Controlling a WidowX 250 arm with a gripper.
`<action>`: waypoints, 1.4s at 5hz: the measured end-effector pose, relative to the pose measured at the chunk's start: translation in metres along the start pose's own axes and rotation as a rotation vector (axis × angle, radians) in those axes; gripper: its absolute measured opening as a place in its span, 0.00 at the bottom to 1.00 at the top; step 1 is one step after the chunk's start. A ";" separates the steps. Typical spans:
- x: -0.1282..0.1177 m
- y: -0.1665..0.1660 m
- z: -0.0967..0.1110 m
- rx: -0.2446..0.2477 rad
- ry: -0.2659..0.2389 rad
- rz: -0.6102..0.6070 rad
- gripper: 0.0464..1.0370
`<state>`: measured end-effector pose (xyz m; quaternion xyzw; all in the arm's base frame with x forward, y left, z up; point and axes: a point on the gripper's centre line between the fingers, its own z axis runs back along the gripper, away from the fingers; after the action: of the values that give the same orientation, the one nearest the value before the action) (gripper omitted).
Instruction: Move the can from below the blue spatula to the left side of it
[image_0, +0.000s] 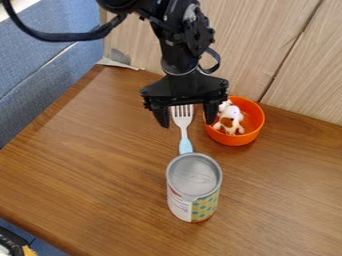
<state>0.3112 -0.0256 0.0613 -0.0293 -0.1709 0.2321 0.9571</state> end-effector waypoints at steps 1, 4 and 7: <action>-0.004 0.002 -0.006 0.014 0.022 0.005 0.96; -0.048 -0.050 0.007 0.006 0.052 -0.067 0.96; -0.116 -0.088 0.018 -0.045 0.071 -0.096 0.96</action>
<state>0.2462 -0.1575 0.0537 -0.0507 -0.1434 0.1808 0.9717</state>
